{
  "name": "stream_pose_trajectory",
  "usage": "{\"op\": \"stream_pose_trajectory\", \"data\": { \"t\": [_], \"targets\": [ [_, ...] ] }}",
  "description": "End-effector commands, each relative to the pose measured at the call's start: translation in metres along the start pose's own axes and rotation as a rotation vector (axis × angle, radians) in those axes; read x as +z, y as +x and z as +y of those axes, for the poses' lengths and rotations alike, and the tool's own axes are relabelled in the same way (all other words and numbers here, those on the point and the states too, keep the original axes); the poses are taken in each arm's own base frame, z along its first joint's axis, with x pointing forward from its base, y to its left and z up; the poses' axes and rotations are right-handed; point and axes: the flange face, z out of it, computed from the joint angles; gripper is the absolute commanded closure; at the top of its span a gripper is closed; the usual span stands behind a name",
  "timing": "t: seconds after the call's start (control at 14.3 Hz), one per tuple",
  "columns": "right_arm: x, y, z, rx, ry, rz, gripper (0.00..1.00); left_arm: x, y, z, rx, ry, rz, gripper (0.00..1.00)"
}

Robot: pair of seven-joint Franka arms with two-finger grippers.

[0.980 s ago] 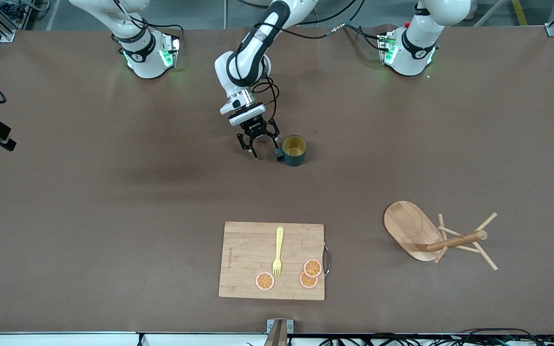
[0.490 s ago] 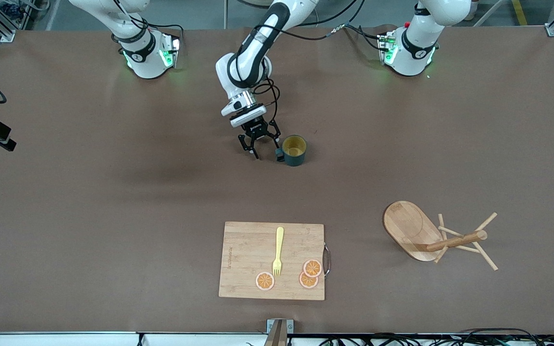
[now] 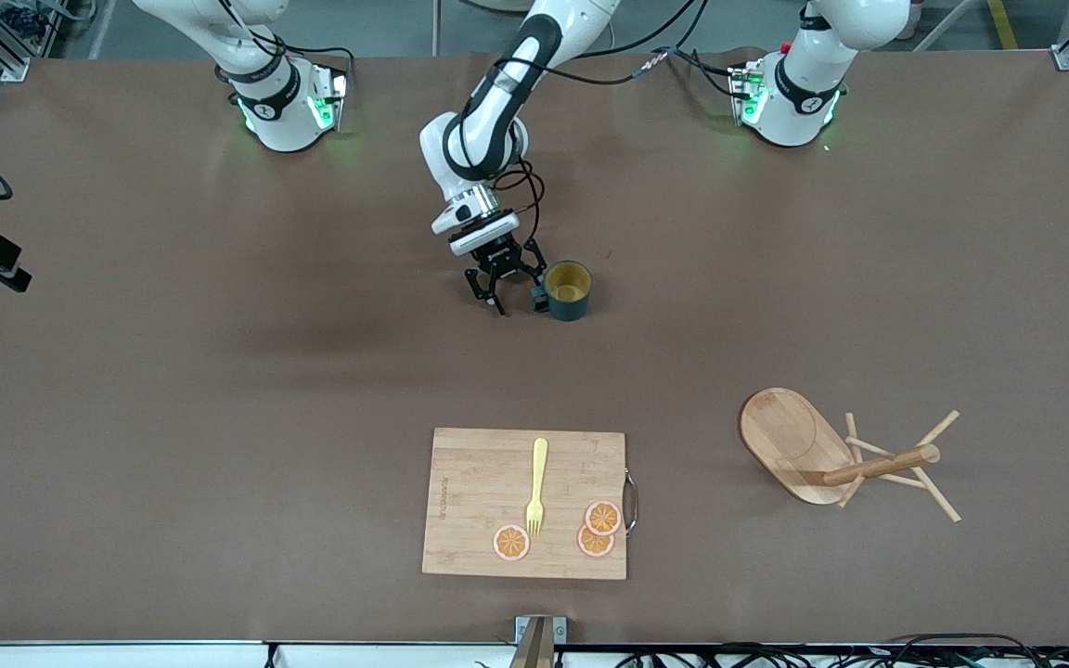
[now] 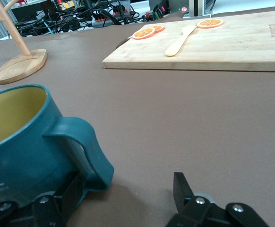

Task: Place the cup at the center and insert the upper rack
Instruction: 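Close the left gripper on the teal mug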

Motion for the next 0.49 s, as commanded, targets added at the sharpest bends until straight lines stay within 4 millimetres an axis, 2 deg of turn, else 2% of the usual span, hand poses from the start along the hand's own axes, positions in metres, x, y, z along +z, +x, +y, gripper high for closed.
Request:
{"op": "stream_pose_trajectory", "data": {
  "t": [0.0, 0.21, 0.42],
  "targets": [
    [-0.0021, -0.0059, 0.0000, -0.009, -0.018, 0.008, 0.00, 0.0021, 0.0041, 0.0044, 0.001, -0.026, 0.024, 0.14],
    [-0.0028, -0.0058, 0.0000, -0.009, -0.018, 0.009, 0.00, 0.0037, 0.0067, 0.0063, 0.001, -0.042, 0.030, 0.14],
    [-0.0027, -0.0059, -0.0009, -0.011, -0.018, 0.008, 0.00, 0.0069, 0.0089, 0.0074, -0.003, -0.050, 0.024, 0.24]
  ]
}}
